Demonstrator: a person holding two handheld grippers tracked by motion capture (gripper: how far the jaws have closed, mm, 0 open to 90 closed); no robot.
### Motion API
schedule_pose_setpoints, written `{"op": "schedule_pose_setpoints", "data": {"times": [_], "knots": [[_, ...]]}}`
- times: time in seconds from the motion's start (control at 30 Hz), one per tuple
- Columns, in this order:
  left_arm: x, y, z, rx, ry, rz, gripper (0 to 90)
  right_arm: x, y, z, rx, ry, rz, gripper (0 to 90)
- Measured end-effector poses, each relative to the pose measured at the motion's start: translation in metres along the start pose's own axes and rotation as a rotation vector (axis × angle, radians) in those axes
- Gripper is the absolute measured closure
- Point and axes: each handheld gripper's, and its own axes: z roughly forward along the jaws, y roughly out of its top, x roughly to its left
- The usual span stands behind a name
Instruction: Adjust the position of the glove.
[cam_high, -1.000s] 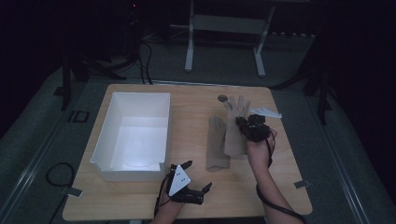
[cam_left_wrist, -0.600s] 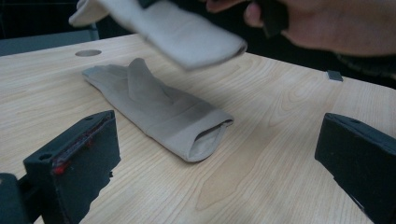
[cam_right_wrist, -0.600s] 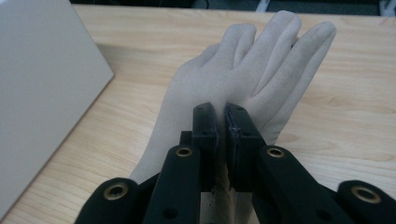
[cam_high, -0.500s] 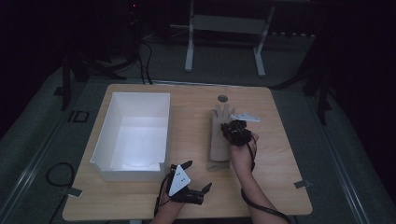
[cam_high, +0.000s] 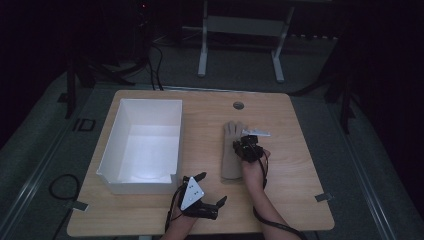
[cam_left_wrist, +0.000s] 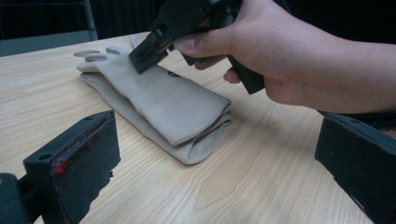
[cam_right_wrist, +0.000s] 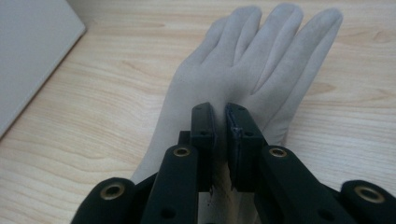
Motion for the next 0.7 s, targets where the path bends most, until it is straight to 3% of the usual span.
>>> {"op": "schedule_pose_setpoints", "data": {"times": [0.13, 0.3, 0.43, 0.57, 0.7], "knots": [[0.000, 0.000, 0.000, -0.001, -0.002, -0.003, 0.3, 0.000, -0.002, 0.002, 0.004, 0.006, -0.007, 79.6], [0.000, 0.000, 0.000, 0.007, -0.002, 0.005, 0.3, -0.004, 0.000, -0.004, -0.005, 0.024, -0.029, 70.3], [-0.001, 0.000, 0.001, 0.012, 0.004, 0.011, 0.3, -0.013, 0.003, -0.019, -0.041, 0.047, -0.055, 54.4], [-0.003, 0.000, 0.002, -0.013, -0.005, 0.055, 0.3, -0.025, 0.006, -0.030, -0.058, 0.114, -0.091, 36.5], [-0.002, 0.001, 0.004, -0.019, -0.031, 0.058, 0.3, -0.038, 0.006, -0.043, -0.068, 0.179, -0.121, 23.4]]}}
